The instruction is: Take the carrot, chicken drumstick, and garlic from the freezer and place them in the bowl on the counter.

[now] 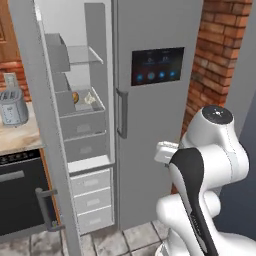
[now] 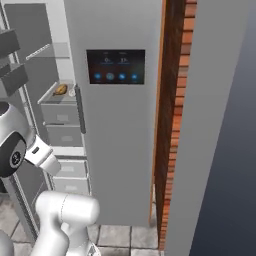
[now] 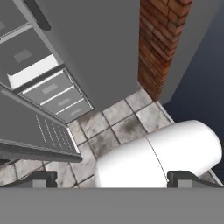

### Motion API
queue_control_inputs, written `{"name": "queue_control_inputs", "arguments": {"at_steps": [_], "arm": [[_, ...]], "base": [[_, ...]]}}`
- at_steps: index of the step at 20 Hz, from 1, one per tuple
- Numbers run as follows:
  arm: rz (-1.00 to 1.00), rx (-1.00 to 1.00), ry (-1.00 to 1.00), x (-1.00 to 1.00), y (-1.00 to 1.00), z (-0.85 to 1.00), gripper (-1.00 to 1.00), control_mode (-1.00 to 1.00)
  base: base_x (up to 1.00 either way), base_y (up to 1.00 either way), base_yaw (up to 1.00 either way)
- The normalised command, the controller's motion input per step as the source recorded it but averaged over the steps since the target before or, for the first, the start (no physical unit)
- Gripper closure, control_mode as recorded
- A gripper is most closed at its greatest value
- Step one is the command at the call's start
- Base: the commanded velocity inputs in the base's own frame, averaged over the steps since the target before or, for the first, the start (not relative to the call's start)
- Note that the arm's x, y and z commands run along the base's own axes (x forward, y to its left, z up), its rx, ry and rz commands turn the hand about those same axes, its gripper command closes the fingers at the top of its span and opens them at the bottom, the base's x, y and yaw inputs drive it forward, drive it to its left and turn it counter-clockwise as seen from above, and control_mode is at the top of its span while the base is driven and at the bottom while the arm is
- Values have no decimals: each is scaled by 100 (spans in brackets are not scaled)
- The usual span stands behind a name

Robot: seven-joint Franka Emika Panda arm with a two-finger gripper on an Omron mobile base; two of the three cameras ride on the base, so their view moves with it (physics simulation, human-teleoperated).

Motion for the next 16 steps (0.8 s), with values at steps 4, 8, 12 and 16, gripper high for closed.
{"name": "queue_control_inputs", "arguments": {"at_steps": [4, 8, 12, 16], "arm": [[0, 0, 0, 0, 0, 0, -100, 100], [0, 0, 0, 0, 0, 0, -100, 100], [0, 0, 0, 0, 0, 0, -100, 100], [0, 0, 0, 0, 0, 0, -100, 100]], "base": [[76, -27, 2], [34, 11, 18], [35, 14, 21], [29, 0, 20]]}}
